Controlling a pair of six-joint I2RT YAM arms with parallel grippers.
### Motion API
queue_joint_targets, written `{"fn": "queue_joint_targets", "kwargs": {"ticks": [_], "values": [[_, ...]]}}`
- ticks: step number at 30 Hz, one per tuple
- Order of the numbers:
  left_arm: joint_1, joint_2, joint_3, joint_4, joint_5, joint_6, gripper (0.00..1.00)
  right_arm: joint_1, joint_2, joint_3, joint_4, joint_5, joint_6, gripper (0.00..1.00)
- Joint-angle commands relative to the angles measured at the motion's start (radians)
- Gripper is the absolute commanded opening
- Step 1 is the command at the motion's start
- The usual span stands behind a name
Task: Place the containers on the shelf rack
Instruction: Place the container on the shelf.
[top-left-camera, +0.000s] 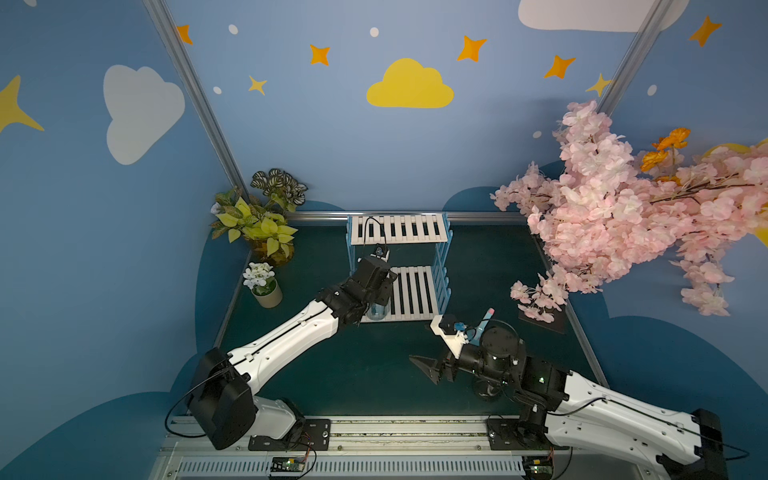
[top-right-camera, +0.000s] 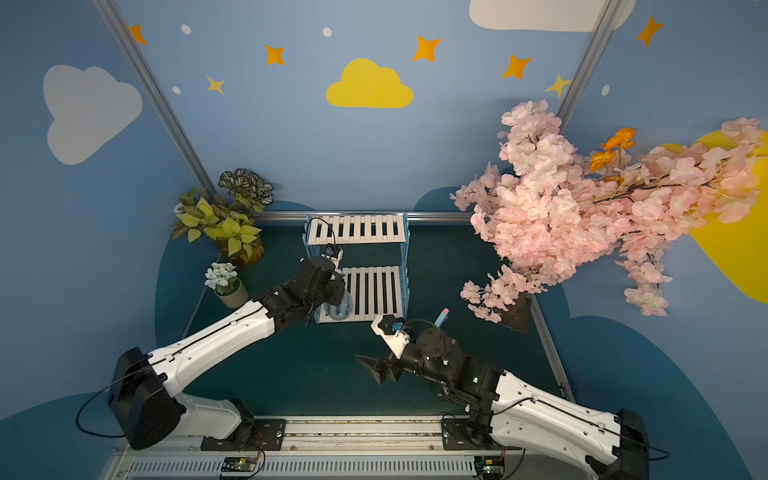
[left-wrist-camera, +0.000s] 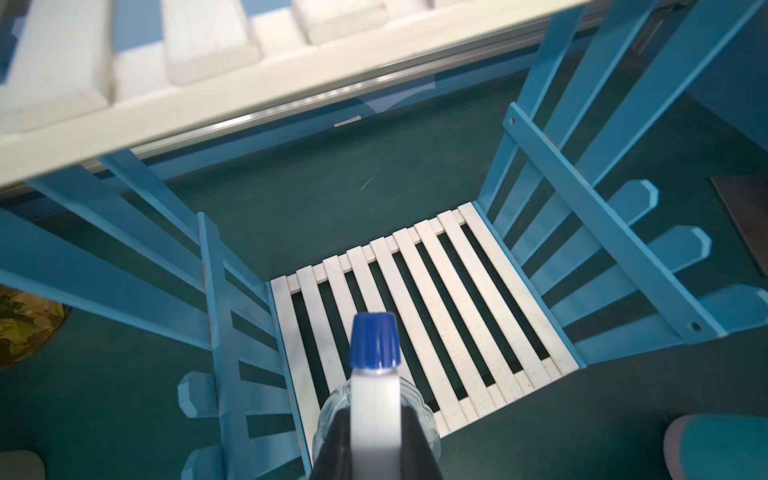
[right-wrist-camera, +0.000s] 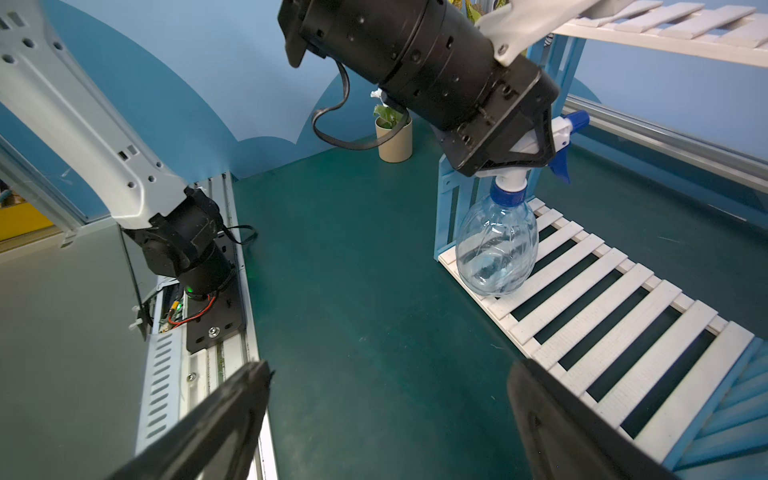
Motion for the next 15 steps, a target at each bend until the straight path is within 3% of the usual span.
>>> {"fn": "queue_joint_targets", "kwargs": {"ticks": [1, 15], "values": [[0.019, 0.012, 0.035, 0.034, 0.013, -0.015, 0.03, 0.005, 0.034, -0.006, 0.054, 0.060, -0.018, 0.96], [0.092, 0.095, 0.044, 0.140, 0.019, 0.025, 0.03, 0.002, 0.126, 0.019, 0.073, 0.179, -0.024, 0.96]]}}
